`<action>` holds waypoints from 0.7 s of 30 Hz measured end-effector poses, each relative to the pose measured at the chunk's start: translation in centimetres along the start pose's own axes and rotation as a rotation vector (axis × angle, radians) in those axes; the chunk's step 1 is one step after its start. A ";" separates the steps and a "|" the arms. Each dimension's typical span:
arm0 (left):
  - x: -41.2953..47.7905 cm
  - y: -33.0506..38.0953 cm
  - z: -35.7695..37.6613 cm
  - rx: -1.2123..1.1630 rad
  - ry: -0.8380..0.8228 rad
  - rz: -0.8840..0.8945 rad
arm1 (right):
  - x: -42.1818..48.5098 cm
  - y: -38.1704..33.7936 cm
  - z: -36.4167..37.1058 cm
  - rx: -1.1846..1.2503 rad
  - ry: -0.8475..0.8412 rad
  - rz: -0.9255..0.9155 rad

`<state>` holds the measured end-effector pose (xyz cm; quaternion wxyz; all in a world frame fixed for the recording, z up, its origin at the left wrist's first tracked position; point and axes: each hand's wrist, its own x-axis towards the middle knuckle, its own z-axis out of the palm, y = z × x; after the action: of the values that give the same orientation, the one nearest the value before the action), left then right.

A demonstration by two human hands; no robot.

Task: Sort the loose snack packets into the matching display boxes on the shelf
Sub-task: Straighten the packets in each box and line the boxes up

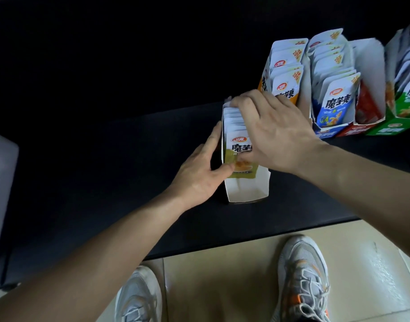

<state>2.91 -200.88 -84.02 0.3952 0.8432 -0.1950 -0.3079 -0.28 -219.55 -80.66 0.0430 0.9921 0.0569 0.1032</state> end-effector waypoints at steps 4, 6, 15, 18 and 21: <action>-0.1 0.1 0.0 0.003 -0.013 -0.002 | 0.0 0.2 0.1 0.037 0.005 0.024; -0.2 0.4 0.0 0.012 -0.019 -0.001 | 0.3 0.2 -0.3 0.032 -0.041 0.039; -0.4 0.3 -0.1 0.005 -0.046 -0.043 | 0.0 -0.3 -0.7 -0.065 -0.089 -0.051; -0.4 0.5 0.0 -0.018 -0.070 -0.056 | 0.1 0.3 -0.4 -0.076 -0.054 -0.033; -0.4 0.4 0.3 -0.015 -0.082 -0.050 | 0.1 0.7 -0.1 -0.046 -0.073 -0.009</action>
<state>2.41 -201.07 -83.70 0.3855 0.8315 -0.1874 -0.3534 -0.15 -220.24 -80.48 0.0685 0.9937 0.0572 0.0681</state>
